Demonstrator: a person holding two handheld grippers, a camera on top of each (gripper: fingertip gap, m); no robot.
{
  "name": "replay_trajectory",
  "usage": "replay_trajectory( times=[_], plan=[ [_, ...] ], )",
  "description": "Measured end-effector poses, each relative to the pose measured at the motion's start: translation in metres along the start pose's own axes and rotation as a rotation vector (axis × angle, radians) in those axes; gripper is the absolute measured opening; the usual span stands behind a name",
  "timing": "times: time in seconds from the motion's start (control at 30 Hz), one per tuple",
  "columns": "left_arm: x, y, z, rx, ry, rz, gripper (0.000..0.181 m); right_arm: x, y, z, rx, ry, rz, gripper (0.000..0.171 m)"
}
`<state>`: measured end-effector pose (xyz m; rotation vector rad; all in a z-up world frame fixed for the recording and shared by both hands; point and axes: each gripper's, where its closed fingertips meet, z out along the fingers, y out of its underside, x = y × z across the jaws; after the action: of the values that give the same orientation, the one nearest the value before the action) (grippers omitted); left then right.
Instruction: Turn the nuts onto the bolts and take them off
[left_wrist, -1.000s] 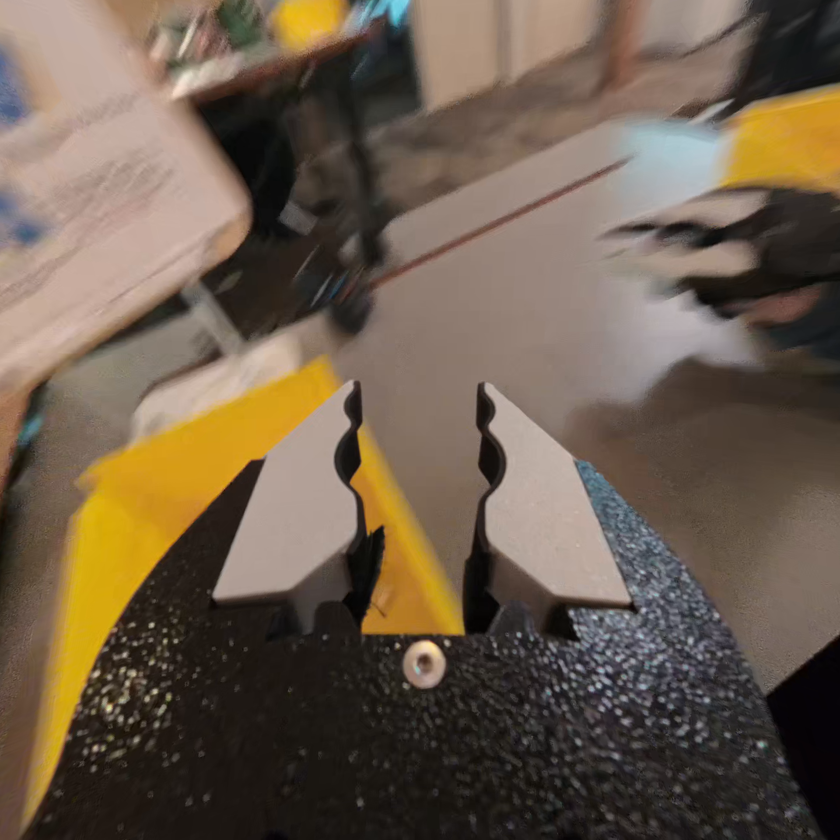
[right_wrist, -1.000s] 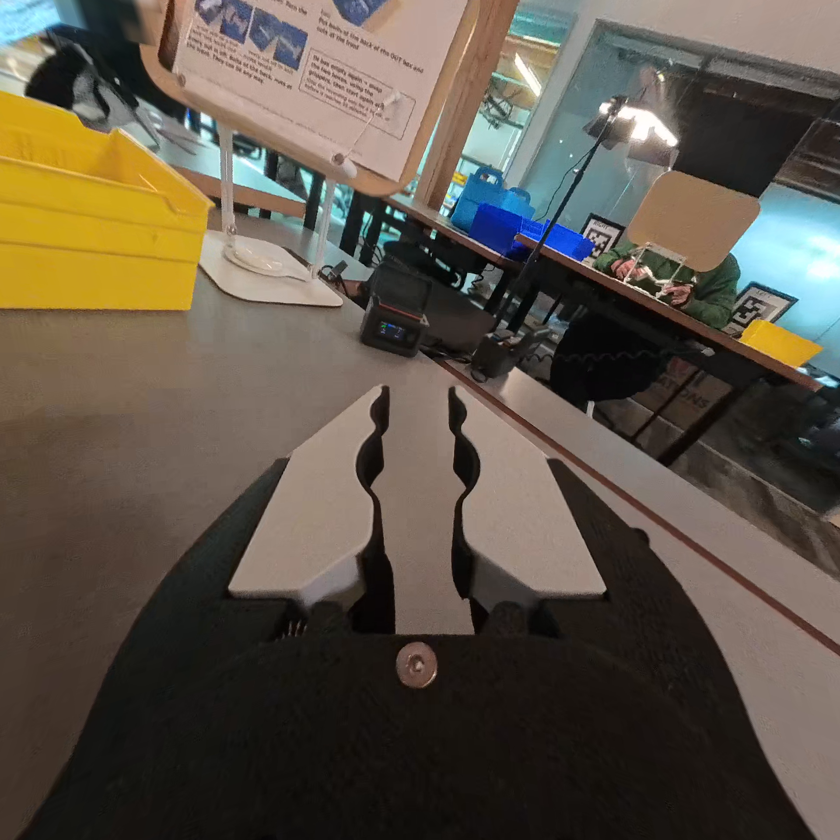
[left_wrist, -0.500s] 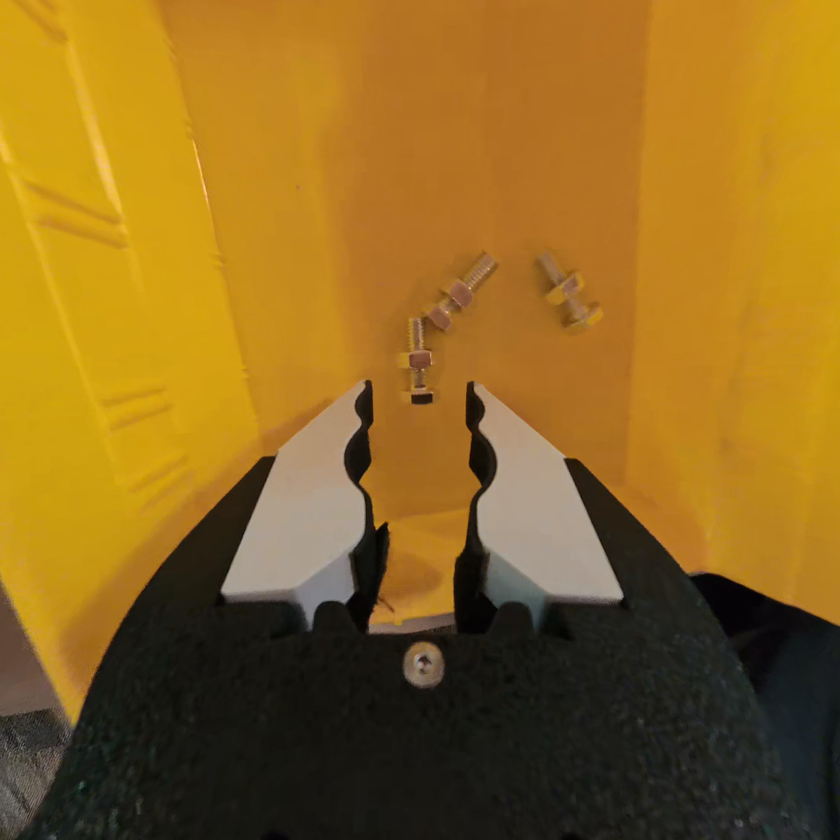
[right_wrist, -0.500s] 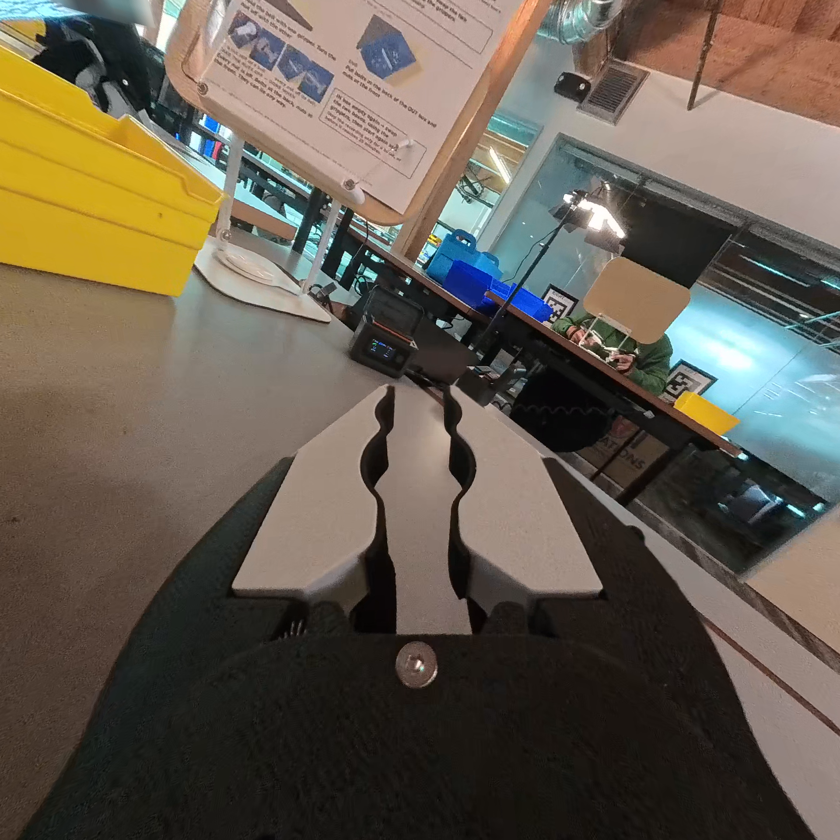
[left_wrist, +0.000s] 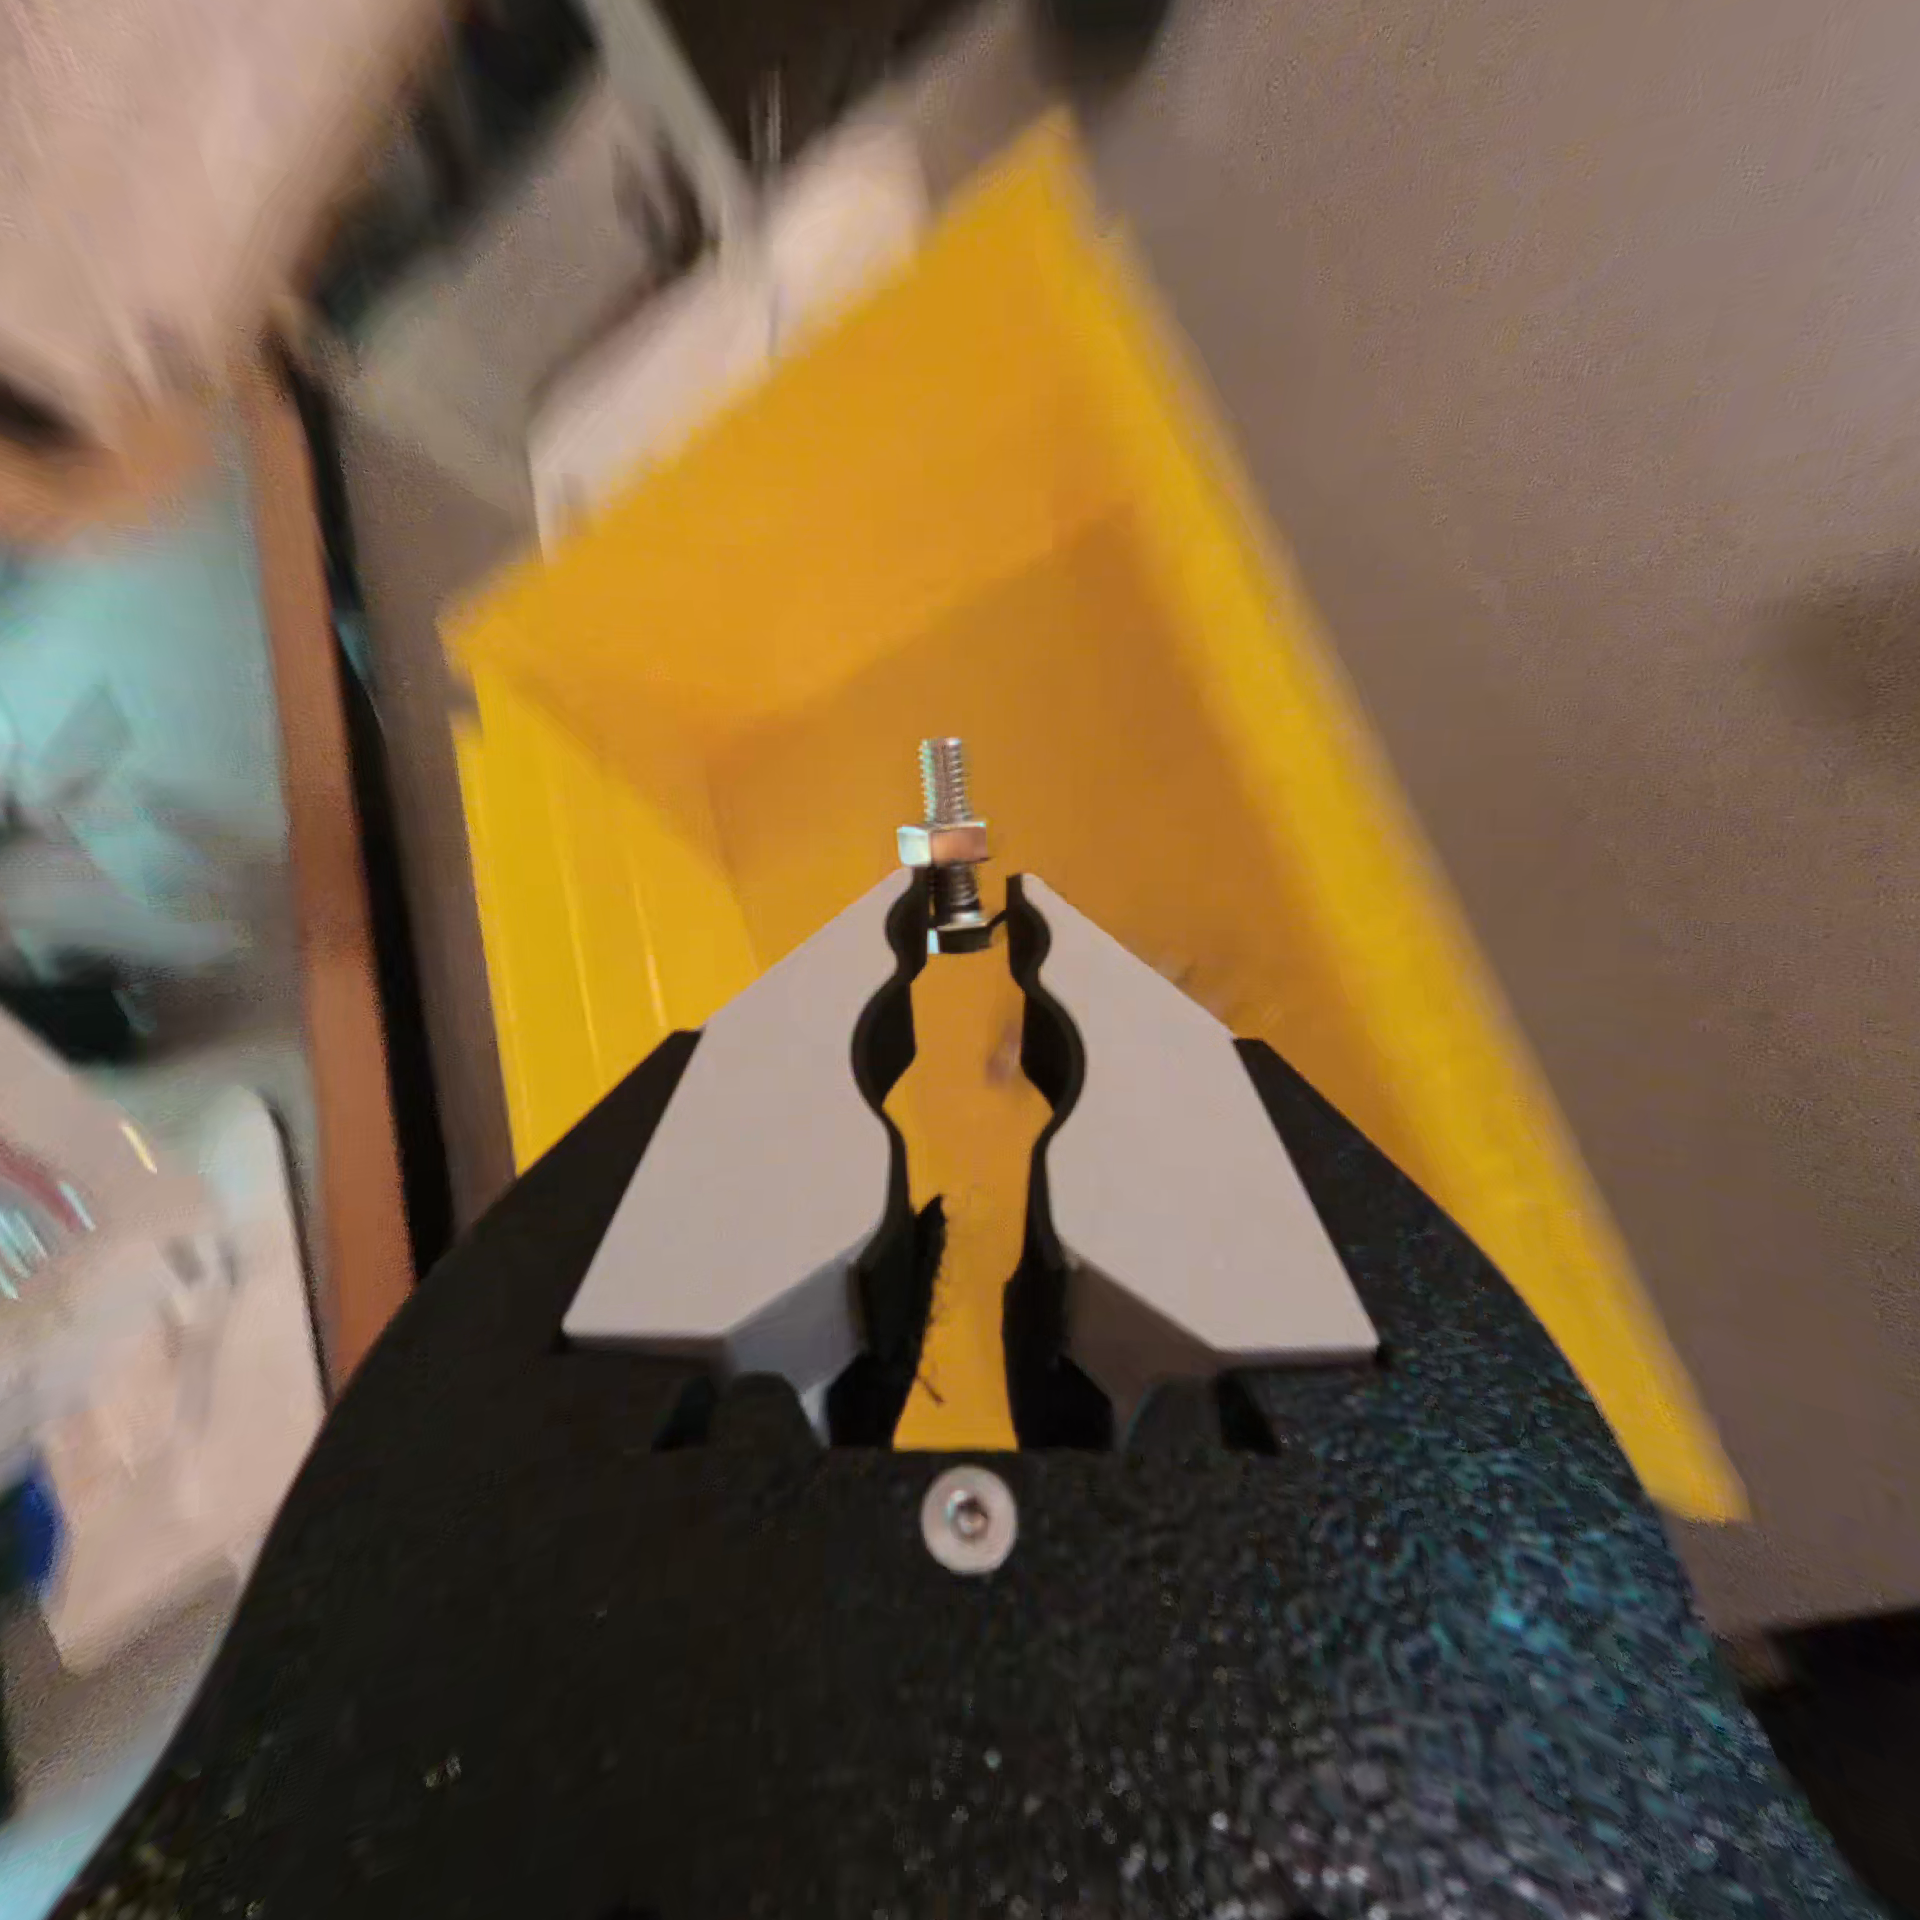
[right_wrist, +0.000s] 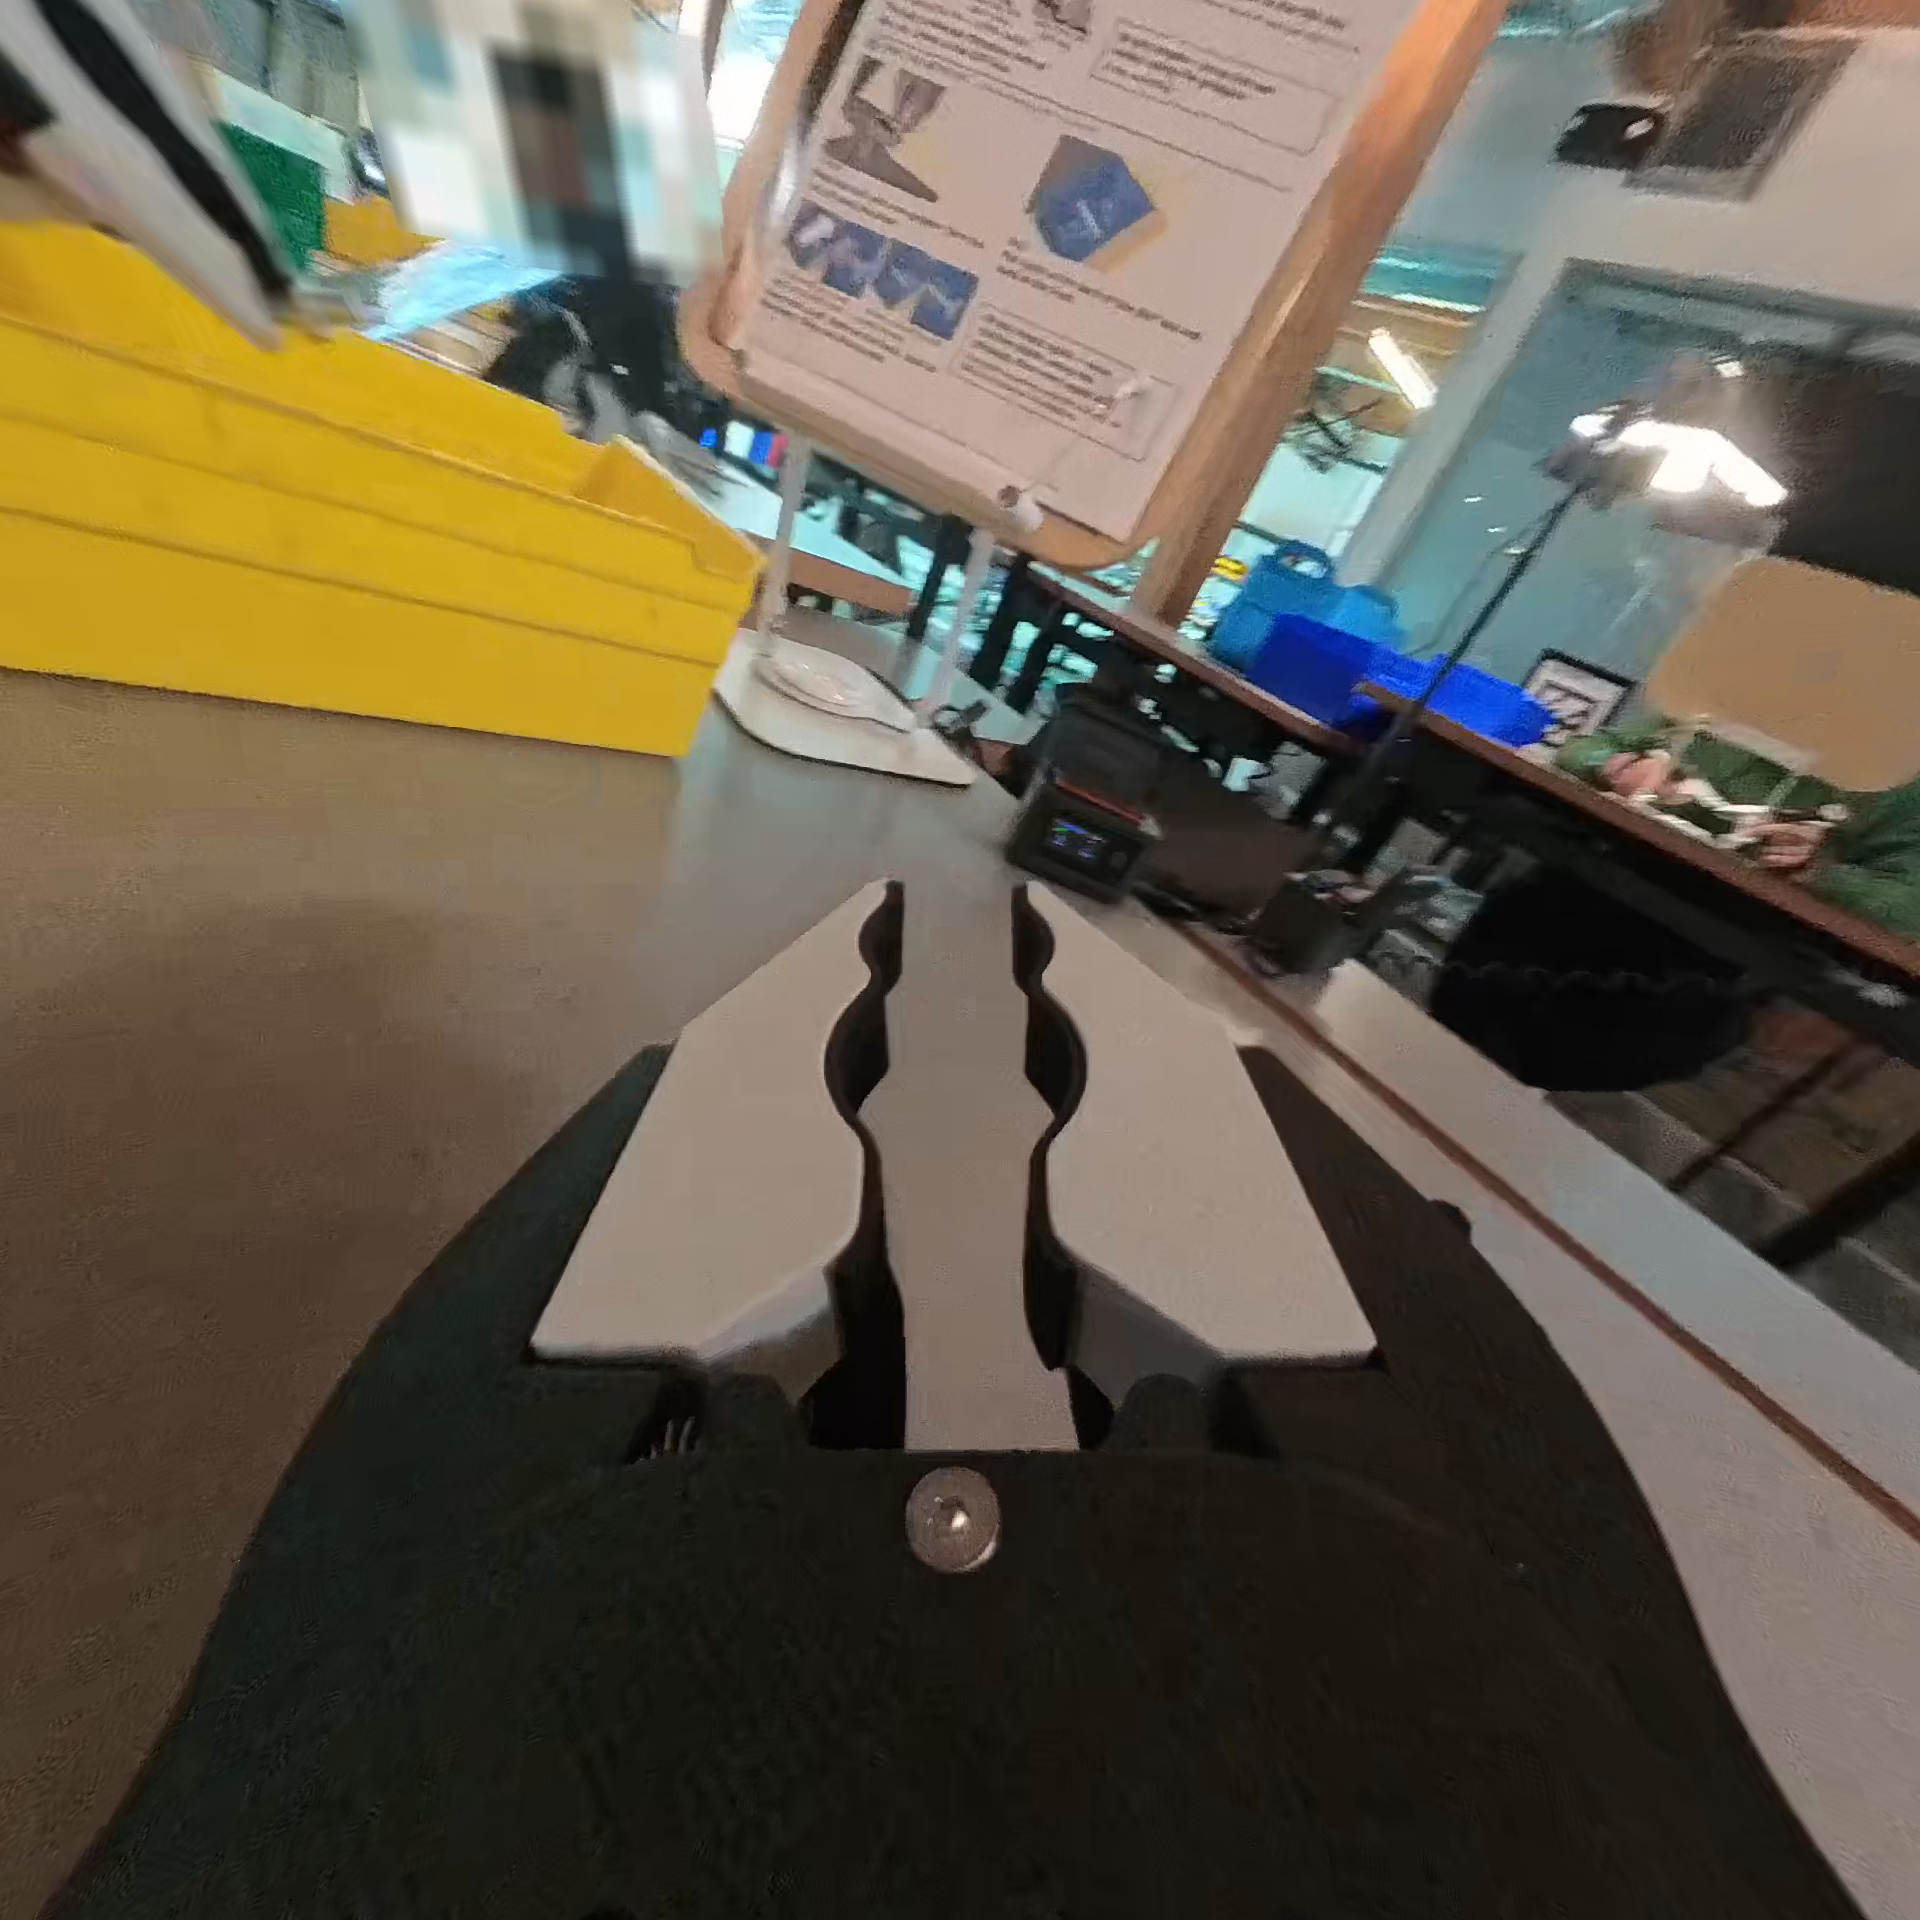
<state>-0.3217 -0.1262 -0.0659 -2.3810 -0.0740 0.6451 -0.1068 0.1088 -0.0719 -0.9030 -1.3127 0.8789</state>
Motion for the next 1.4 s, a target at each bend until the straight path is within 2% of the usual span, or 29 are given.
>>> replay_trajectory(
  times=[0.03, 0.1, 0.13, 0.23, 0.33, 0.4, 0.53, 0.63, 0.73, 0.93, 1.03, 1.1, 1.27, 1.33, 1.4],
  plan=[
    [0.017, -0.031, -0.009, 0.12, 0.001, 0.1, 0.012, -0.009, -0.002, -0.001, -0.005, -0.069, 0.043, 0.02],
    [0.063, -0.079, -0.02, 0.299, 0.033, 0.276, 0.012, -0.024, -0.011, -0.004, -0.005, -0.181, 0.136, 0.019],
    [0.09, -0.098, -0.022, 0.368, 0.072, 0.3, 0.012, -0.027, -0.016, -0.006, -0.008, -0.206, 0.179, 0.019],
    [0.177, -0.132, -0.013, 0.531, 0.256, 0.368, 0.012, -0.028, -0.031, -0.014, -0.011, -0.259, 0.256, 0.017],
    [0.22, -0.149, 0.011, 0.622, 0.19, 0.496, 0.012, -0.031, -0.031, -0.022, -0.055, -0.378, 0.387, 0.02],
    [0.236, -0.161, 0.024, 0.701, 0.114, 0.568, 0.012, -0.023, -0.03, -0.024, -0.054, -0.376, 0.45, 0.019],
    [0.255, -0.177, 0.046, 0.801, 0.016, 0.614, 0.012, -0.012, -0.009, -0.021, -0.148, -0.321, 0.46, 0.018],
    [0.262, -0.179, 0.062, 0.812, -0.016, 0.667, 0.012, -0.011, 0.01, -0.019, -0.239, -0.303, 0.479, 0.018],
    [0.267, -0.179, 0.068, 0.834, -0.013, 0.706, 0.012, -0.013, 0.025, -0.016, -0.298, -0.298, 0.497, 0.008],
    [0.271, -0.174, 0.079, 0.825, 0.001, 0.773, 0.012, -0.015, 0.039, -0.014, -0.342, -0.284, 0.477, 0.009],
    [0.276, -0.172, 0.083, 0.816, 0.031, 0.796, 0.011, -0.017, 0.045, -0.011, -0.36, -0.272, 0.454, 0.016],
    [0.278, -0.17, 0.085, 0.8, 0.033, 0.806, 0.008, -0.022, 0.05, -0.01, -0.382, -0.279, 0.443, 0.013],
    [0.283, -0.17, 0.082, 0.809, 0.165, 0.677, 0.01, -0.02, 0.048, -0.014, -0.368, -0.32, 0.433, 0.008],
    [0.29, -0.165, 0.081, 0.792, 0.203, 0.699, 0.025, -0.021, 0.048, -0.018, -0.364, -0.359, 0.421, 0.008],
    [0.286, -0.164, 0.087, 0.762, 0.159, 0.717, 0.04, -0.026, 0.048, -0.023, -0.363, -0.409, 0.399, 0.008]
  ],
)
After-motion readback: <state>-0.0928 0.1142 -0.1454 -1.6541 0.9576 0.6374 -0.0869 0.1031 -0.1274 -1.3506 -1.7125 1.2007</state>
